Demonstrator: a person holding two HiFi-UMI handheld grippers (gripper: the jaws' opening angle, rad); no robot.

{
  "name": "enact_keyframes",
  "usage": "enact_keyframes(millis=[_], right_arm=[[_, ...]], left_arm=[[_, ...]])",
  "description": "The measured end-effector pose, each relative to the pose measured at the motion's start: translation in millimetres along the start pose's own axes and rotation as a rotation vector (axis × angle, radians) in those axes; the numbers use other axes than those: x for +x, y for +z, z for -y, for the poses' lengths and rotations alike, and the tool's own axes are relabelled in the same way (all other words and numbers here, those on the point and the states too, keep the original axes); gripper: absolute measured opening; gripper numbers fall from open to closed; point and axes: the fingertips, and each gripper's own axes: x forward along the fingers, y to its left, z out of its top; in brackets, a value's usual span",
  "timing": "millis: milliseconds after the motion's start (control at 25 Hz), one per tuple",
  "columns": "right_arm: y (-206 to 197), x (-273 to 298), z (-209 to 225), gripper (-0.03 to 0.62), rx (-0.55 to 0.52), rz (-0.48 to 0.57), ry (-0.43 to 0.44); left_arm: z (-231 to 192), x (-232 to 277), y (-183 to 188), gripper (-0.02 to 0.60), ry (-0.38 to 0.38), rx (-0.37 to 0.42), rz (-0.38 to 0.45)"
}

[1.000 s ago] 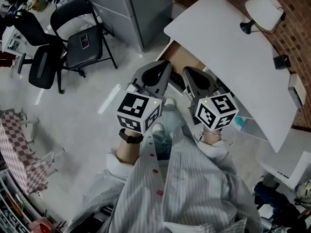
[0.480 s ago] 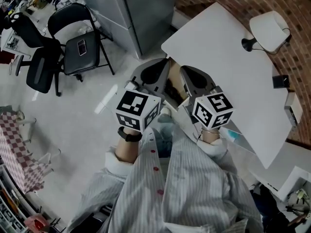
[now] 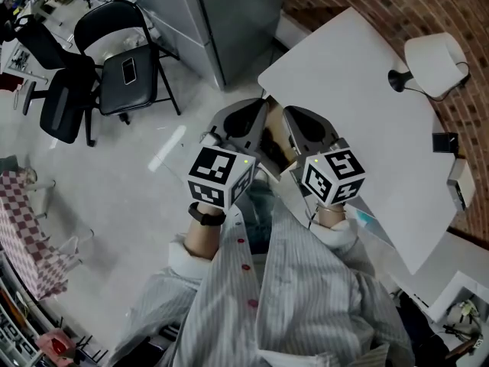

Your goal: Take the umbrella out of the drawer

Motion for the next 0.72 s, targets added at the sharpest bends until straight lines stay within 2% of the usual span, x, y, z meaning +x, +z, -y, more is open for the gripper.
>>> enact_keyframes(millis=[320, 720], right_arm=[[-20.3, 11.6, 10.6, 0.035, -0.002, -0.052, -0.038], [-80.4, 42.2, 34.9, 0.037, -0.003, -0.163, -0.056]], left_arm=[[-12.1, 10.3, -24.9, 0.009, -0.006, -0.025, -0.053], [-31.6, 32.1, -99.4, 0.009, 0.011, -0.099, -0.158]])
